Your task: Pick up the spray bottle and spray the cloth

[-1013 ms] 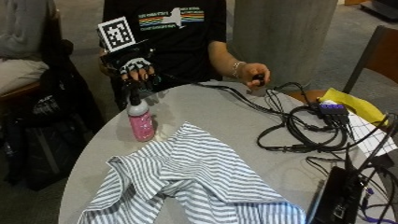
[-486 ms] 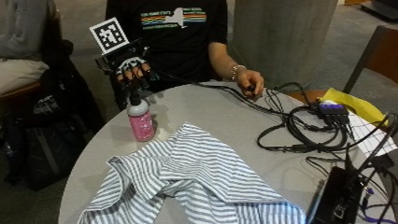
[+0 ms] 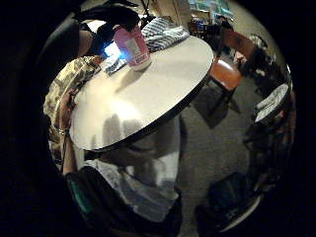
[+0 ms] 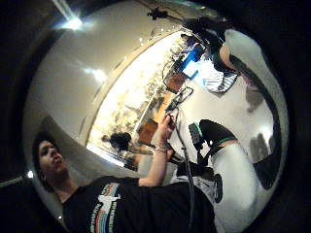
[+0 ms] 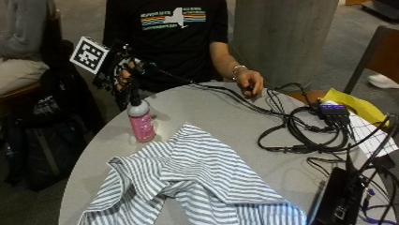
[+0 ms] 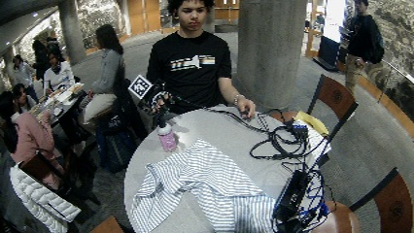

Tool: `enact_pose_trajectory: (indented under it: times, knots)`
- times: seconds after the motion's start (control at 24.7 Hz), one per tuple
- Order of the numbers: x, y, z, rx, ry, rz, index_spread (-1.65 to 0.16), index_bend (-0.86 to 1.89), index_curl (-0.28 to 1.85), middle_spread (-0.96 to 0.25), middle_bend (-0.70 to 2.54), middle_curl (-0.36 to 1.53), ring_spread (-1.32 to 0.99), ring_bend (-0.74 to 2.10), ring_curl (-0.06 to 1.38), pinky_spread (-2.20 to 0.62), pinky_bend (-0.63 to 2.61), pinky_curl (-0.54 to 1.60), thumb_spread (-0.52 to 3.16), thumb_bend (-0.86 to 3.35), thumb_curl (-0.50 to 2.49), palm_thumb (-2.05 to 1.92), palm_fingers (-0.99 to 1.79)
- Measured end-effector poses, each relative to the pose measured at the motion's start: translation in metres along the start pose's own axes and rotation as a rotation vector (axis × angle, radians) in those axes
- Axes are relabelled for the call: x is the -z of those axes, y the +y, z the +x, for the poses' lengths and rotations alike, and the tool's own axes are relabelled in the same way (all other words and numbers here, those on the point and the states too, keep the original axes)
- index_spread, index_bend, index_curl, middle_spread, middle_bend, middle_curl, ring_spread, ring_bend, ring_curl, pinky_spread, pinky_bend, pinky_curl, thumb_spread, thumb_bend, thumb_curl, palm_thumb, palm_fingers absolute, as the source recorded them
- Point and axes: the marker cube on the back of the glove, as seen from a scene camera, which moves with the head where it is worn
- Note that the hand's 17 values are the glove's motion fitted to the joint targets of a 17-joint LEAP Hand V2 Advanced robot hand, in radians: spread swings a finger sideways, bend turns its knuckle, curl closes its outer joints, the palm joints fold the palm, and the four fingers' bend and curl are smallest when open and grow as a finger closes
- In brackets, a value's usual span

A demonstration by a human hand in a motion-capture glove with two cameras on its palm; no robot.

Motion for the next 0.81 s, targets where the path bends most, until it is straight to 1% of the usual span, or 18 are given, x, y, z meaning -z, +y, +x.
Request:
enact_pose_trajectory:
  times: [0.16,0.36,0.61,0.81]
  knots:
    - [-0.002,-0.005,0.009,-0.124,-0.162,0.080,-0.31,0.12,0.32,0.00,0.15,0.29,-0.03,0.25,0.29,0.18,0.32,0.31,1.01,0.17,0.33,0.77,0.73]
    - [-0.008,-0.008,0.016,-0.217,-0.337,0.045,-0.32,0.10,0.30,0.01,0.17,0.30,-0.02,0.27,0.30,0.17,0.38,0.33,1.02,0.13,0.34,0.77,0.69]
    - [-0.014,-0.010,0.022,-0.178,-0.324,0.075,-0.32,0.11,0.28,0.03,0.18,0.31,0.00,0.27,0.31,0.16,0.42,0.35,1.02,0.10,0.36,0.79,0.65]
    - [-0.018,-0.025,0.033,-0.200,-0.294,0.104,-0.32,0.11,0.27,0.04,0.19,0.32,0.01,0.28,0.32,0.17,0.44,0.36,1.03,0.07,0.37,0.82,0.62]
